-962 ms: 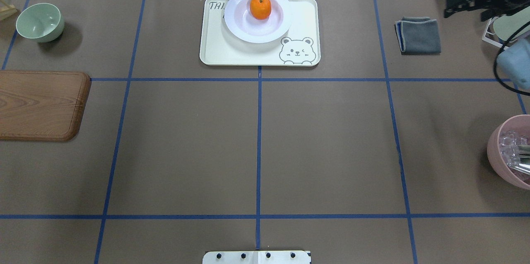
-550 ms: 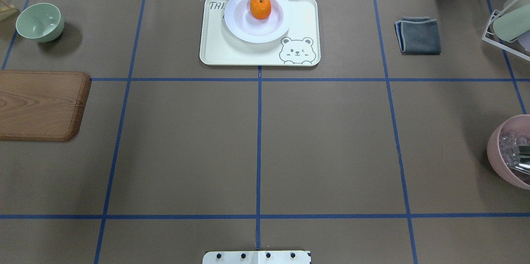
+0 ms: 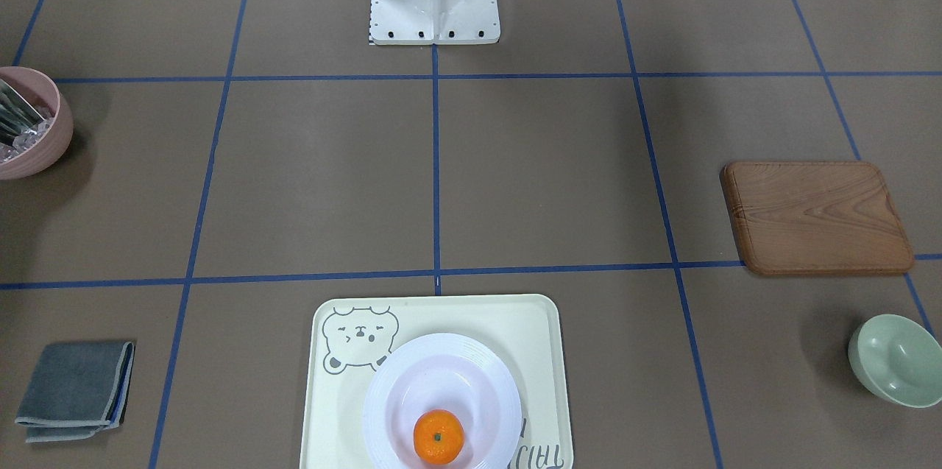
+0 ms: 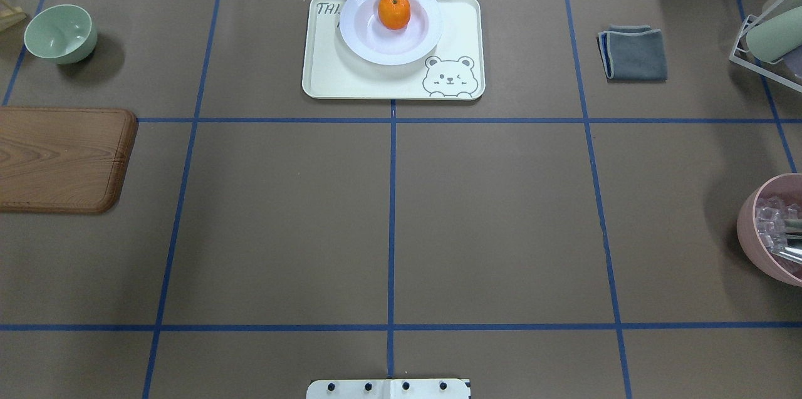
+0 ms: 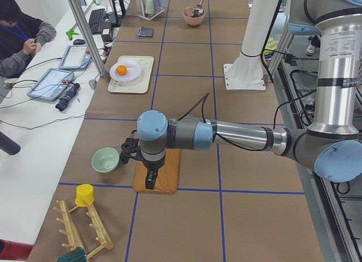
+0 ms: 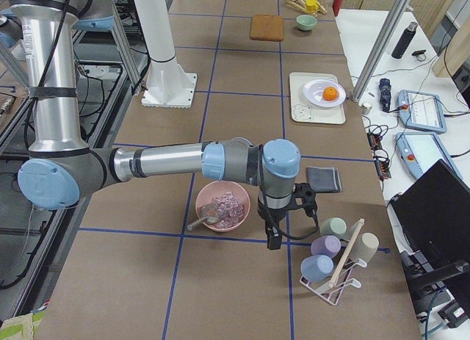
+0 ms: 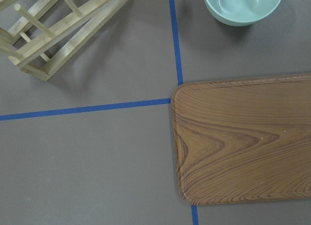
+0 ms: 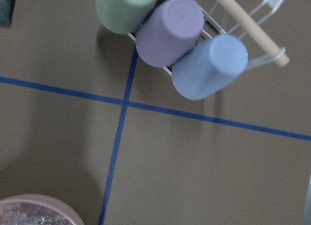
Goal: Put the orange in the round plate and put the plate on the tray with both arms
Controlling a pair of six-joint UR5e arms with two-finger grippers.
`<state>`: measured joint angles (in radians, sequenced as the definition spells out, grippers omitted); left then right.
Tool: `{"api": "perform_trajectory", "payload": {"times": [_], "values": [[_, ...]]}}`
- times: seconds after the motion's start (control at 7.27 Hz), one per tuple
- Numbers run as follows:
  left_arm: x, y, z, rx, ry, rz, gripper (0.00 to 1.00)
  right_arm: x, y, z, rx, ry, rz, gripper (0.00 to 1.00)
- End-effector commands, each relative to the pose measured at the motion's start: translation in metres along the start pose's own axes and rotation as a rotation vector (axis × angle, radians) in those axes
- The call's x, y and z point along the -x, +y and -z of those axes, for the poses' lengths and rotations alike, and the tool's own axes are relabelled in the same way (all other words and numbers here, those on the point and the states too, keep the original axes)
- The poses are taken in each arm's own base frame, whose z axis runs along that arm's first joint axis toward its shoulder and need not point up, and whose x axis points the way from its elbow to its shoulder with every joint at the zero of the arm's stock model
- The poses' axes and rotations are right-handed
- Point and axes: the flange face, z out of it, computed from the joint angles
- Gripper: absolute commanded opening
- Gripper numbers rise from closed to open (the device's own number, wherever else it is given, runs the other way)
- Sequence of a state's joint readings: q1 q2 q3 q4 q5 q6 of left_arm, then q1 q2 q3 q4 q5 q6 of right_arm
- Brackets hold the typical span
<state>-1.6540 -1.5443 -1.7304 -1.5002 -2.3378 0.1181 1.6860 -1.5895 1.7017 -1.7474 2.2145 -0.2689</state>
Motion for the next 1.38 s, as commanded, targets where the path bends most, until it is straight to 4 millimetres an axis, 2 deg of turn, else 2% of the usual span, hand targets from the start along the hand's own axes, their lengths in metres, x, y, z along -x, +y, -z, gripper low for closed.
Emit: {"api": "perform_trajectory", "payload": {"times": [0.0, 0.14, 0.28, 0.55, 0.83, 0.96, 1.24], "values": [[0.0, 0.001, 0.0, 0.001, 0.0, 0.001, 0.99, -0.018, 0.046, -0.029, -0.035, 0.005, -0.002, 1.0], [0.004, 0.009, -0.006, 0.011, 0.001, 0.01, 0.99, -0.017, 0.045, -0.028, -0.04, 0.006, 0.001, 1.0], [0.005, 0.01, -0.006, 0.012, 0.001, 0.011, 0.99, -0.024, 0.049, -0.037, -0.02, 0.004, -0.012, 1.0], [0.006, 0.013, -0.008, 0.015, 0.002, 0.014, 0.99, -0.027, 0.052, -0.044, -0.01, -0.01, -0.02, 1.0], [0.006, 0.013, -0.008, 0.015, 0.002, 0.014, 0.99, -0.021, 0.049, -0.034, -0.03, -0.001, 0.013, 1.0], [0.006, 0.013, -0.008, 0.015, 0.002, 0.014, 0.99, -0.013, 0.045, -0.022, -0.053, 0.006, 0.028, 1.0], [0.006, 0.013, -0.008, 0.016, 0.002, 0.015, 0.99, -0.01, 0.044, -0.019, -0.059, 0.003, 0.028, 1.0]]}}
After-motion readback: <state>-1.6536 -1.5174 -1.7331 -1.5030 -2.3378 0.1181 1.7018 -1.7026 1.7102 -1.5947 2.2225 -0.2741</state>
